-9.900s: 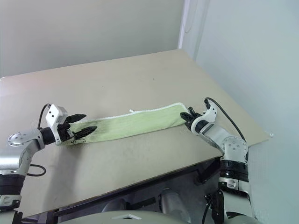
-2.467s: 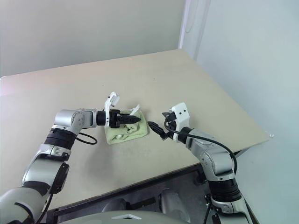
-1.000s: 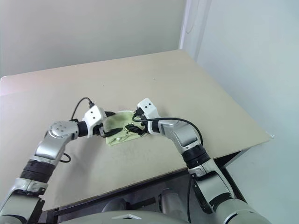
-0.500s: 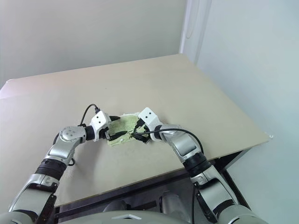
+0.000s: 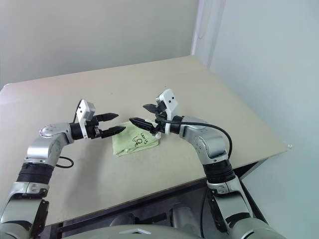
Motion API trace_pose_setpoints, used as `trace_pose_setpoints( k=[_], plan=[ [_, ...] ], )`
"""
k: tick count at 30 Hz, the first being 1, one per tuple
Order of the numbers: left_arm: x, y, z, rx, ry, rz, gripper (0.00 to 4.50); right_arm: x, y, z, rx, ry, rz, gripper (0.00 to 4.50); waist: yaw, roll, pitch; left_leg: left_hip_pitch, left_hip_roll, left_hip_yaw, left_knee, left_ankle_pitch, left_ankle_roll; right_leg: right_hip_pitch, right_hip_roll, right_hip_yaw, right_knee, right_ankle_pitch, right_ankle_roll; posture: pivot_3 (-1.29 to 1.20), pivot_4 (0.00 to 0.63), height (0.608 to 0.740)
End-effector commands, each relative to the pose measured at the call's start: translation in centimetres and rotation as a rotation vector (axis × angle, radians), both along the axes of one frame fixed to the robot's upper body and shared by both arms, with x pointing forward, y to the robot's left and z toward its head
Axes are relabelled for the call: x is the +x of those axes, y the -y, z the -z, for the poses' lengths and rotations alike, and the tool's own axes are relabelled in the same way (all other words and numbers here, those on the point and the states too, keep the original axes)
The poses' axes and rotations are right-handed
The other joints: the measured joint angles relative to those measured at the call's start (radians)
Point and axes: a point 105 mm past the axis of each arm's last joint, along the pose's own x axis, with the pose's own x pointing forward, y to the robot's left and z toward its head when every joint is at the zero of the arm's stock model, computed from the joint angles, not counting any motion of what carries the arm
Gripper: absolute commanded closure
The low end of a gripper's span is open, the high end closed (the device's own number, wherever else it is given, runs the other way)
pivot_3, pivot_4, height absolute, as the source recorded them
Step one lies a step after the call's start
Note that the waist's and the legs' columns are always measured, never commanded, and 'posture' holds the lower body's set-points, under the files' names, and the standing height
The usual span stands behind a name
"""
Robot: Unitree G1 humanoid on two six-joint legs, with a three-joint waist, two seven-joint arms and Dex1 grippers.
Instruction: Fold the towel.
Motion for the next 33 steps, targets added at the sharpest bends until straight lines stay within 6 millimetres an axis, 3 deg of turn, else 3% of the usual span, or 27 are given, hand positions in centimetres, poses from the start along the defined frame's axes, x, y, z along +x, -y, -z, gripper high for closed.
trace_pose_setpoints(
  k=[1, 3, 10, 18, 25, 33],
  plan=[
    [0.1, -1.6, -3.2, -0.034, 0.058, -0.052, 0.29, -1.5, -0.8, -1.1, -0.048, 0.104, -0.110, 0.10, -0.001, 0.000, 0.000, 0.000, 0.000, 0.000, 0.000, 0.000, 0.000, 0.000, 0.000, 0.000, 0.000, 0.000, 0.000, 0.00, 0.000, 0.740],
    [-0.9, -2.8, -3.6, -0.001, 0.048, -0.064, 0.29, -2.5, -1.4, 0.1, -0.147, 0.162, -0.193, 0.10, -0.007, -0.001, 0.001, 0.000, 0.000, 0.000, 0.000, 0.000, 0.000, 0.000, 0.000, 0.000, 0.000, 0.000, 0.000, 0.00, 0.000, 0.740],
    [-3.9, -3.8, -2.6, 0.105, -0.004, -0.066, 0.29, -2.5, -1.7, 5.2, -0.506, 0.327, -0.290, 0.10, -0.007, -0.002, 0.003, 0.001, 0.000, 0.001, -0.004, 0.000, 0.000, -0.002, 0.000, 0.000, -0.001, -0.002, -0.002, 0.00, 0.000, 0.740],
    [-4.8, -3.0, -1.6, 0.124, -0.013, -0.080, 0.29, -0.9, -2.4, 6.5, -0.620, 0.424, -0.304, 0.10, 0.001, -0.005, 0.005, 0.001, 0.000, 0.001, -0.004, 0.000, 0.000, -0.002, 0.000, 0.000, 0.000, -0.002, -0.002, 0.00, 0.000, 0.740],
    [-4.8, -3.0, -1.7, 0.133, -0.007, -0.103, 0.29, -0.8, -2.5, 8.0, -0.697, 0.503, -0.337, 0.10, 0.000, -0.004, 0.005, 0.001, 0.000, 0.001, -0.005, 0.000, 0.000, -0.003, 0.000, 0.000, 0.000, -0.002, -0.002, 0.00, 0.000, 0.740],
    [-4.6, -2.6, -1.6, 0.141, -0.005, -0.108, 0.29, 1.0, -2.6, 8.9, -0.785, 0.593, -0.268, 0.10, -0.004, -0.004, 0.005, 0.003, 0.000, 0.001, -0.005, 0.000, -0.001, -0.001, 0.000, 0.000, 0.000, -0.002, -0.003, 0.00, 0.000, 0.740]
  ],
)
